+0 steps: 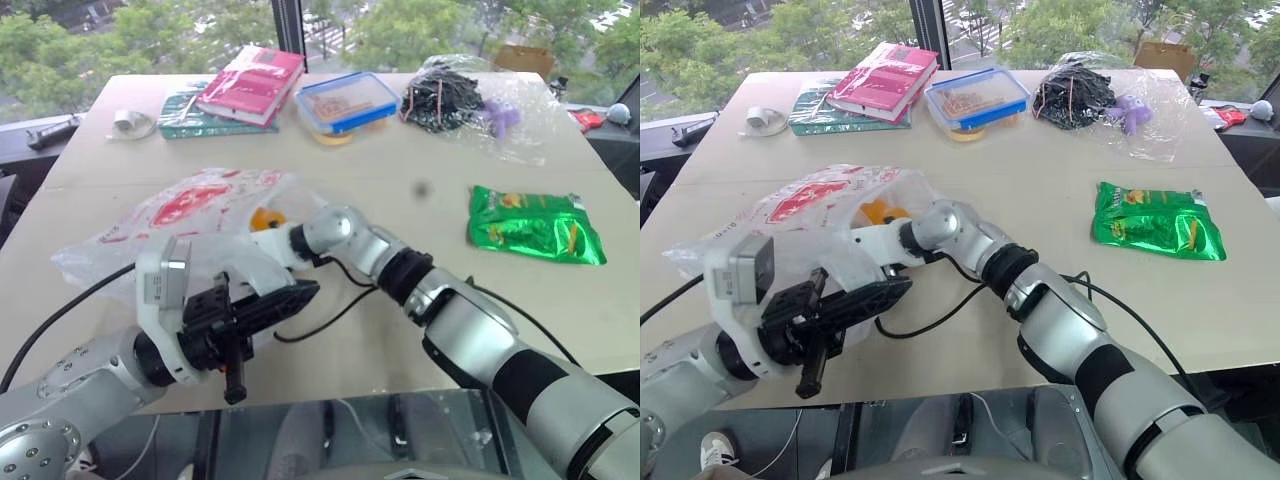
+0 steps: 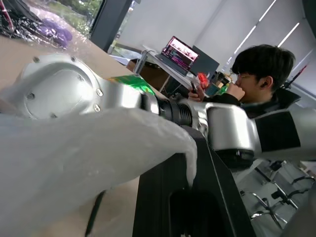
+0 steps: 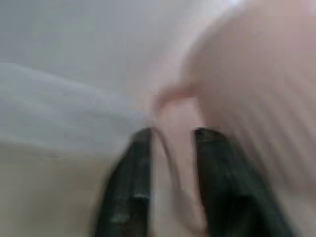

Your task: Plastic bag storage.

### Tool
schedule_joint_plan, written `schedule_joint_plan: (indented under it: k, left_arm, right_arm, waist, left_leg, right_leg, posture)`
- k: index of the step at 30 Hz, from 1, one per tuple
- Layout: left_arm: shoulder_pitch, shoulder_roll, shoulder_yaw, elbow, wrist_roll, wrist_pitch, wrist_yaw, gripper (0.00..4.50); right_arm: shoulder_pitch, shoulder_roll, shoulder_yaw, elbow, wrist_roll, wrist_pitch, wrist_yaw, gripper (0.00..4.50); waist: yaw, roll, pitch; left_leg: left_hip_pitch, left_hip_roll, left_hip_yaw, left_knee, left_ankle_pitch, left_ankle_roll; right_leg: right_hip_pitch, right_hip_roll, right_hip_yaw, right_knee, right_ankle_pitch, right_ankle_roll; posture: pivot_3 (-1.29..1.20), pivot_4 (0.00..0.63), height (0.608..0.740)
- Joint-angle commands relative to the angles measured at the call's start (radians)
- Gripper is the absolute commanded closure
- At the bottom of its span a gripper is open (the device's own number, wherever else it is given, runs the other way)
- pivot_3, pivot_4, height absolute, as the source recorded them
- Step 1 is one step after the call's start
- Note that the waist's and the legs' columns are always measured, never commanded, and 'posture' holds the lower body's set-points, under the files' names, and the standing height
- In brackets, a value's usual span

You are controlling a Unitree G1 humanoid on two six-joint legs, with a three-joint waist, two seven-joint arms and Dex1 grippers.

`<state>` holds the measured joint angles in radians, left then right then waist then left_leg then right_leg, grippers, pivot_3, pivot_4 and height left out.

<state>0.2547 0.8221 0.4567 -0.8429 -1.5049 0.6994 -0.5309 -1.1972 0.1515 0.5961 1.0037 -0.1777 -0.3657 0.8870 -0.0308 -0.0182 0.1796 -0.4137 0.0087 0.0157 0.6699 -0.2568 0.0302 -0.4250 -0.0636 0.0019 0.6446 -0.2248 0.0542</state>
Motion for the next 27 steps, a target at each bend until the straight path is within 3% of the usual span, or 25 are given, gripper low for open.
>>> schedule_joint_plan:
  k: [1,8,13,18,23,27]
  left_arm:
    - [-0.013,-0.053,-0.035,-0.013,0.049,-0.059,-0.014,4.50]
    - [-0.157,-0.103,-0.159,0.045,0.117,-0.075,0.013,4.50]
    - [-0.180,-0.121,-0.186,0.087,0.128,-0.072,-0.007,4.50]
    - [-0.191,-0.139,-0.197,0.133,0.145,-0.076,-0.037,4.50]
    - [-0.212,-0.158,-0.202,0.198,0.187,-0.081,-0.085,4.50]
    - [-0.224,-0.172,-0.218,0.222,0.222,-0.083,-0.113,4.50]
  right_arm:
    - [-0.008,-0.041,-0.079,-0.049,0.013,-0.035,-0.023,1.54]
    - [0.132,-0.211,-0.171,-0.214,0.052,0.102,0.046,1.54]
    - [0.348,-0.388,-0.292,-0.675,0.174,0.461,0.108,1.54]
    - [0.548,-0.514,-0.436,-1.124,0.219,0.722,-0.005,0.07]
    - [0.717,-0.587,-0.740,-1.439,0.255,1.110,-0.203,0.07]
    - [0.794,-0.635,-1.073,-1.484,0.322,1.350,-0.293,0.07]
  waist:
    - [-0.004,0.000,0.000]
    - [0.003,-0.001,-0.001]
    - [0.003,0.000,0.000]
    - [0.015,0.000,0.000]
    - [0.027,0.000,-0.001]
    - [0.033,0.000,-0.001]
  left_leg:
    - [0.000,0.000,0.000,0.000,0.000,0.000]
    - [0.000,0.000,-0.001,0.000,0.001,-0.001]
    - [0.000,0.001,-0.002,0.000,0.000,0.000]
    - [0.000,0.002,-0.001,0.000,0.000,0.000]
    - [0.000,0.001,-0.002,0.001,-0.002,0.004]
    - [0.001,0.000,-0.001,0.002,-0.002,0.005]
  right_leg:
    - [0.000,0.000,0.000,0.000,0.000,0.000]
    - [0.001,0.000,-0.001,0.001,0.001,0.000]
    - [0.001,-0.001,-0.002,0.001,0.001,0.000]
    - [0.001,0.000,-0.001,0.001,0.001,0.000]
    - [0.002,0.000,-0.002,0.002,0.001,0.000]
    - [0.003,0.000,-0.001,0.001,0.001,0.000]
  posture:
    - [0.00,0.150,0.740]
    - [0.00,0.150,0.740]
    - [0.00,0.150,0.740]
    - [0.00,0.150,0.740]
    - [0.00,0.150,0.740]
    - [0.00,0.150,0.740]
